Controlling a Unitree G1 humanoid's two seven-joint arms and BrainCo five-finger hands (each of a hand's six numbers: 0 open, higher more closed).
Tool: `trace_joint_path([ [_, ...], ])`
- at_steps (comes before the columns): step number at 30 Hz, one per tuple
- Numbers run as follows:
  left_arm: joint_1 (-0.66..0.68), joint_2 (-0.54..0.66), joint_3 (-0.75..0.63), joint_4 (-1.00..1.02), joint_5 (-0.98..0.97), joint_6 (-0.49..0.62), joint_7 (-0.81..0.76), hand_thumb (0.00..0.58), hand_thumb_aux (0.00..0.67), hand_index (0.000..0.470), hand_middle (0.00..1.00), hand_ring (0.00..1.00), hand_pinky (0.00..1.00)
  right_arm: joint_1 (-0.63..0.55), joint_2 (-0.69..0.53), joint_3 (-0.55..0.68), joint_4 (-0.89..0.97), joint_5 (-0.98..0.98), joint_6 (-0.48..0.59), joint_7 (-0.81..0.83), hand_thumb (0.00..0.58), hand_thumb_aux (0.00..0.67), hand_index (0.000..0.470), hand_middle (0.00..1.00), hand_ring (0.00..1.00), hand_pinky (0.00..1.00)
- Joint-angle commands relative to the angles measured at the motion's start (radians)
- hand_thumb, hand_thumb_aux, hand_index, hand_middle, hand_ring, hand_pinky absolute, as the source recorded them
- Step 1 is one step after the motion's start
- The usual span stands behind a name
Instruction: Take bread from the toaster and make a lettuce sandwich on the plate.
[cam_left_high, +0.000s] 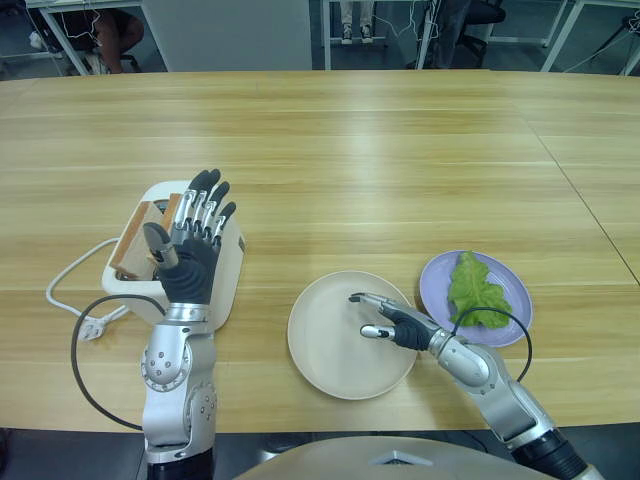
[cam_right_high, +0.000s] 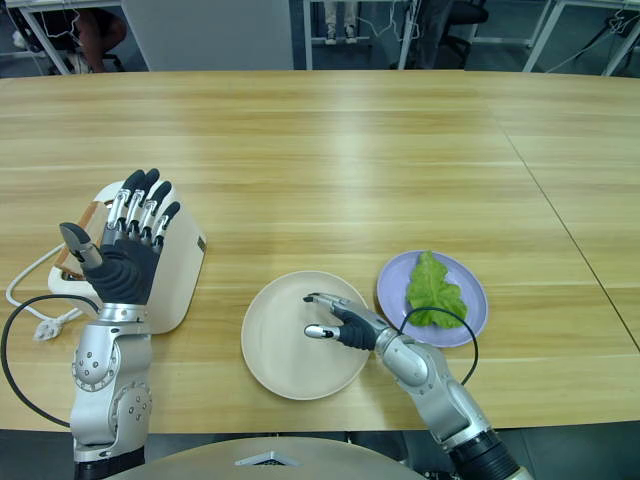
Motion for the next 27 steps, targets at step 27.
trace_joint_path([
  [27,-0.025,-0.002,-0.008,0.056,0.035,-0.046,0.003,0.000,0.000,0.000,0.00,0.00,0.00,-0.104,0.055,-0.027,0.073,0.013,-0.015,-0.096,0.000,0.000,0.000,0.00,0.00,0.00],
])
